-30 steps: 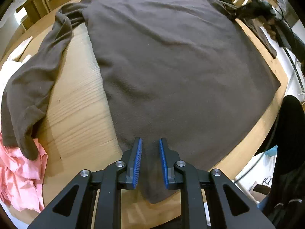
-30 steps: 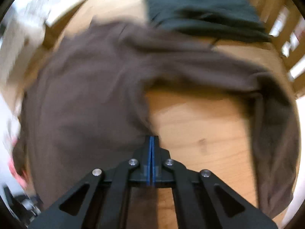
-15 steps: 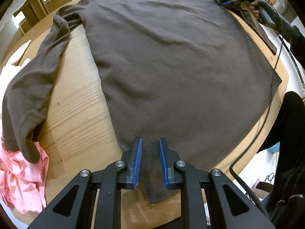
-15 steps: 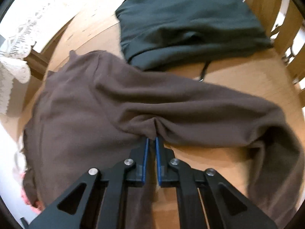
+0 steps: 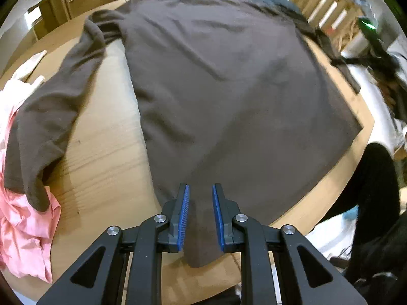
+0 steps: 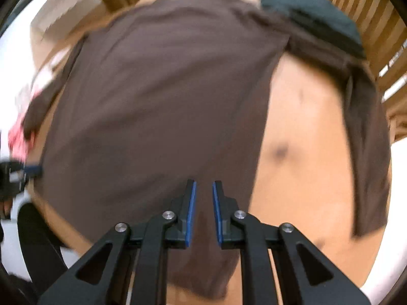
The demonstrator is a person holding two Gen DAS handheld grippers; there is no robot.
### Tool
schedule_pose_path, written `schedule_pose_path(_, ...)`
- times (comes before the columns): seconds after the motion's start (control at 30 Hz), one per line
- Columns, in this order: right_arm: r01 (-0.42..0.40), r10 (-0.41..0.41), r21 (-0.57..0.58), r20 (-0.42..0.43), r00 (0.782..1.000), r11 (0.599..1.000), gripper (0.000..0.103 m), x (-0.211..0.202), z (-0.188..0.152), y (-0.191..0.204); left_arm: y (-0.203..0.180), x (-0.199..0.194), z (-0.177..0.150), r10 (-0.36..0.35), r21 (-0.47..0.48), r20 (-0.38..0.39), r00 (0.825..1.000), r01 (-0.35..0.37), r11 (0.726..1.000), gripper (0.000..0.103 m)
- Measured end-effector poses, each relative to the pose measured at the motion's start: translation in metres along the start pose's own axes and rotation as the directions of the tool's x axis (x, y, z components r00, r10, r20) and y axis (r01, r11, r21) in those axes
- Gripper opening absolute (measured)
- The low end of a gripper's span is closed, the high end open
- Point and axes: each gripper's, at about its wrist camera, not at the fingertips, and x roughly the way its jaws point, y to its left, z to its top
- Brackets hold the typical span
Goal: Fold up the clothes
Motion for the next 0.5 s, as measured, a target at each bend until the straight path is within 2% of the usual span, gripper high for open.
schedule_pose_path(0.03, -0.001, 0.001, 0.000, -0.024, 1.000, 1.000, 0.013, 0.004, -0.013, 0.005, 0.001, 0.005, 0.000, -0.002, -0.004, -0.021, 1.000, 0.002, 1.000, 0.018)
schedule_pose_path(0.17, 0.044, -0.044, -0.002, -0.102, 0.994, 0.999, 0.012, 0.026, -0.042, 0.009, -0.002, 0.007, 0.000, -0.004, -0.003, -0.008, 1.000, 0.004, 1.000, 0.022)
schedule_pose_path(0.2, 0.055, -0.055, -0.009, -0.089, 0.994, 0.998, 0.011, 0.025, -0.045, 0.009, -0.004, 0.007, -0.001, -0.004, 0.004, -0.013, 1.000, 0.004, 1.000, 0.022)
schedule_pose_path(0.3, 0.120, -0.121, -0.017, -0.149, 0.981, 0.993, 0.011, 0.028, -0.050, 0.009, -0.006, 0.007, 0.001, -0.026, 0.014, -0.045, 0.999, 0.026, 1.000, 0.022)
schedule_pose_path(0.37, 0.152, -0.157, -0.038, -0.191, 0.969, 0.988, 0.010, 0.030, -0.052, 0.013, 0.000, 0.000, 0.003, -0.020, -0.009, -0.037, 0.999, 0.019, 1.000, 0.022)
schedule_pose_path(0.43, 0.230, -0.243, -0.086, -0.190, 0.951, 0.969, 0.011, 0.026, -0.047, 0.023, 0.006, -0.008, 0.006, -0.010, -0.035, -0.026, 1.000, 0.009, 0.999, 0.023)
schedule_pose_path(0.5, 0.270, -0.281, -0.102, -0.117, 0.953, 0.958, 0.016, 0.012, -0.035, 0.038, 0.034, -0.030, 0.015, 0.061, -0.100, 0.047, 0.997, -0.056, 0.993, 0.024)
